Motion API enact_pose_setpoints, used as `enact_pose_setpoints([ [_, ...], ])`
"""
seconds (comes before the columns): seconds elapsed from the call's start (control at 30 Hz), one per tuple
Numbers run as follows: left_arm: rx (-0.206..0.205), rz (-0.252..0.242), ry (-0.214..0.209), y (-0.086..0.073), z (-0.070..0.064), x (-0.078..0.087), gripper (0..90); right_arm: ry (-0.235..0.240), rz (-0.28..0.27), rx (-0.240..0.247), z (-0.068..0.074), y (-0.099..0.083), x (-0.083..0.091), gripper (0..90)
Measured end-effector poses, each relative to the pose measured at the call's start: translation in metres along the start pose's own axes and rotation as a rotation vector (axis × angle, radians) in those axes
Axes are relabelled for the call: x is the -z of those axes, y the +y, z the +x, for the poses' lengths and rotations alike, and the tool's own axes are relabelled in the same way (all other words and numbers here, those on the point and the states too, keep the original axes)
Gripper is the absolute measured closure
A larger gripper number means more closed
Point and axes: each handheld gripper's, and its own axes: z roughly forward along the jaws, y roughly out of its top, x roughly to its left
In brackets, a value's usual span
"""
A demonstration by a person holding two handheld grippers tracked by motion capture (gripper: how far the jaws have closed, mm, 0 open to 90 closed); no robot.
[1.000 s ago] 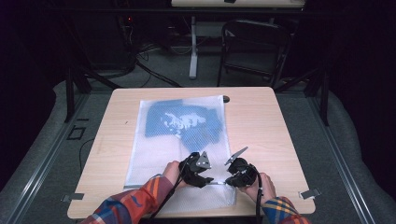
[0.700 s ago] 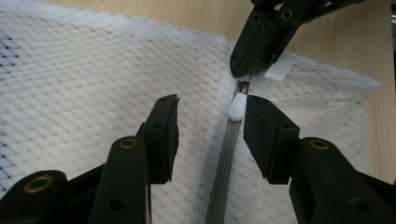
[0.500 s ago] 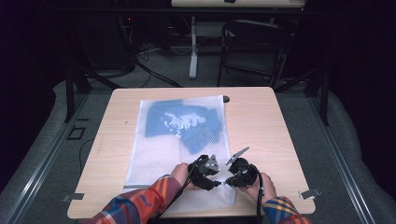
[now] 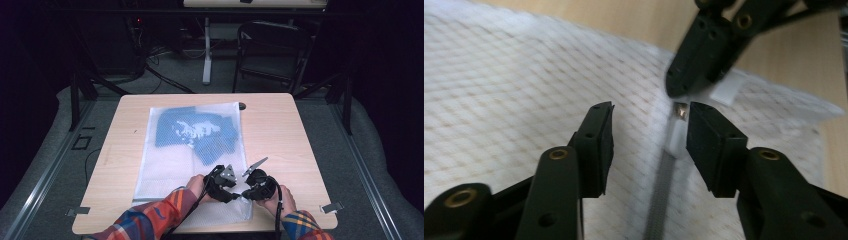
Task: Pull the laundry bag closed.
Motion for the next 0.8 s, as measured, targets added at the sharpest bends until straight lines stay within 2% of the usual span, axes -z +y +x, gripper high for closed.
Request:
enact_pose_setpoints([
  [0.03,-0.017,-0.007,0.006,0.0,-0.001,-0.001,52.9,-0.001,0.001,0.001,0.0,0.0,0.0,90.0],
  [0.2,-0.006,-0.018,-0.007,0.001,-0.002,-0.002,55.8,0.002,-0.017,-0.015,0.001,-0.001,-0.001,90.0],
  [0.23,-0.011,-0.02,-0.019,0.002,-0.005,-0.002,59.4,0.005,-0.022,-0.02,0.0,-0.001,-0.001,90.0],
  [0.27,-0.023,-0.014,0.001,0.004,-0.007,-0.002,61.9,0.005,-0.025,-0.023,0.0,-0.001,-0.001,90.0],
  [0.3,-0.024,-0.015,-0.027,0.004,-0.008,-0.002,64.7,0.013,-0.03,-0.029,0.0,-0.002,-0.002,90.0],
  [0.33,-0.024,-0.015,-0.027,0.004,-0.008,-0.002,65.7,0.017,-0.031,-0.036,0.0,-0.002,-0.001,90.0],
  [0.37,-0.02,-0.02,0.0,0.005,-0.011,-0.005,68.4,0.021,-0.032,-0.039,0.0,-0.002,-0.001,90.0],
  [0.4,-0.016,-0.014,0.008,0.005,-0.011,-0.004,71.3,0.031,-0.038,-0.051,-0.001,-0.002,-0.001,90.0],
  [0.5,0.007,-0.014,-0.001,0.004,-0.008,-0.004,76.3,0.024,-0.03,-0.071,-0.002,-0.002,-0.001,90.0],
  [0.53,0.007,-0.014,-0.001,0.004,-0.008,-0.004,77.2,0.024,-0.03,-0.071,-0.002,-0.002,-0.001,90.0],
  [0.57,0.009,-0.034,-0.015,0.003,-0.008,-0.005,77.2,0.022,-0.026,-0.07,-0.002,-0.002,-0.001,90.0],
  [0.6,0.005,-0.022,-0.003,0.003,-0.008,-0.004,78.9,0.009,-0.014,-0.056,-0.002,-0.001,-0.001,90.0],
  [0.63,0.009,-0.032,-0.019,0.003,-0.01,-0.005,80.2,0.011,-0.015,-0.059,-0.001,-0.001,-0.001,90.0],
  [0.7,-0.009,-0.02,-0.005,0.004,-0.011,-0.004,81.7,0.011,-0.013,-0.057,0.0,0.0,-0.001,90.0],
  [0.77,-0.004,-0.028,-0.015,0.004,-0.011,-0.004,82.2,0.011,-0.014,-0.044,-0.001,-0.001,-0.001,90.0],
  [0.8,-0.003,-0.026,-0.022,0.004,-0.011,-0.005,82.6,0.029,-0.024,-0.083,-0.001,-0.001,-0.002,90.0],
])
